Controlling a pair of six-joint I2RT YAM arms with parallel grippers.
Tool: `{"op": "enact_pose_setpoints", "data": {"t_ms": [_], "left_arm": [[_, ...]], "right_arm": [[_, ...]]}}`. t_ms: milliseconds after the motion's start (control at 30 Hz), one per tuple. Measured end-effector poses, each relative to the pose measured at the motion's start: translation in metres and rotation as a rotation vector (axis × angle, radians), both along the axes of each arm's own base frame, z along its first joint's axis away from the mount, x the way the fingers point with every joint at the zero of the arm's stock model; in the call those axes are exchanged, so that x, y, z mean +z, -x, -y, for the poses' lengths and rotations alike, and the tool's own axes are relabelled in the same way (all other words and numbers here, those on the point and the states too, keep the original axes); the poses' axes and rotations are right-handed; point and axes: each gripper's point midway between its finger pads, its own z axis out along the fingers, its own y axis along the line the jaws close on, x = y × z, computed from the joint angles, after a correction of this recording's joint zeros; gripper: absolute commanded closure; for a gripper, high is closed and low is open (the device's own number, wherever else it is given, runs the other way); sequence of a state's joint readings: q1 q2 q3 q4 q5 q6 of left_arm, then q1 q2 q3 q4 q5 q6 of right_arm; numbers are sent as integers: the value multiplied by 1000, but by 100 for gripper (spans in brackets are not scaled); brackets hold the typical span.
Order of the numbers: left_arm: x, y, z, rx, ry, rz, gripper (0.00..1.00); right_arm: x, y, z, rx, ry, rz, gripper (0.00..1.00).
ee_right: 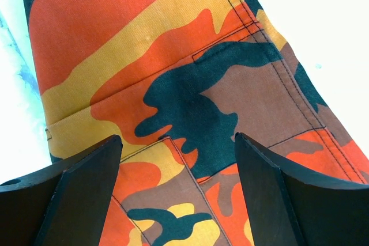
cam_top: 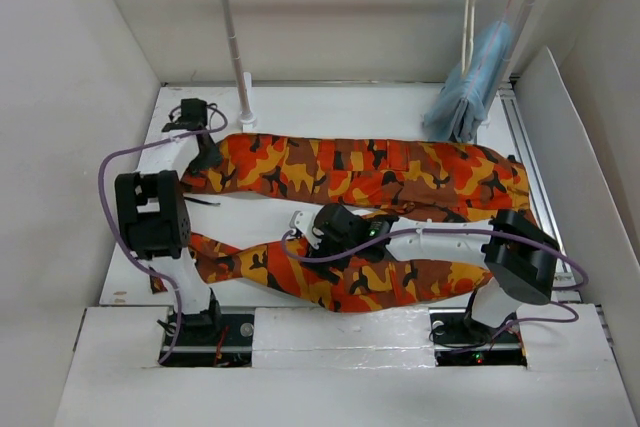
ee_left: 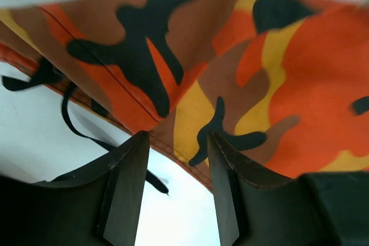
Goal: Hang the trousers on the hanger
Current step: Flatten out the trousers at the center of the board.
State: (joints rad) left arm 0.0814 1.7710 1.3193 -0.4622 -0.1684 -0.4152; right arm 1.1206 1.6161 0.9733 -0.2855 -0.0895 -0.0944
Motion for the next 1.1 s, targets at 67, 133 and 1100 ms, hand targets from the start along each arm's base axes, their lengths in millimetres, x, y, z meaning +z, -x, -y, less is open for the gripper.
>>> {"op": "enact_pose_setpoints", "data": {"t_ms": [67,133,1100], "left_arm": [[-16,7,7,-34,-36,-71,58],[-27,15,4,-40,-70,-129,58],[37,-80,-62,140,-350,-7,100]], "right_arm": [[0,-1,0,2,1,5,16],[1,-1,0,3,0,8,16],[27,1,3,5,-53,30,16]]}}
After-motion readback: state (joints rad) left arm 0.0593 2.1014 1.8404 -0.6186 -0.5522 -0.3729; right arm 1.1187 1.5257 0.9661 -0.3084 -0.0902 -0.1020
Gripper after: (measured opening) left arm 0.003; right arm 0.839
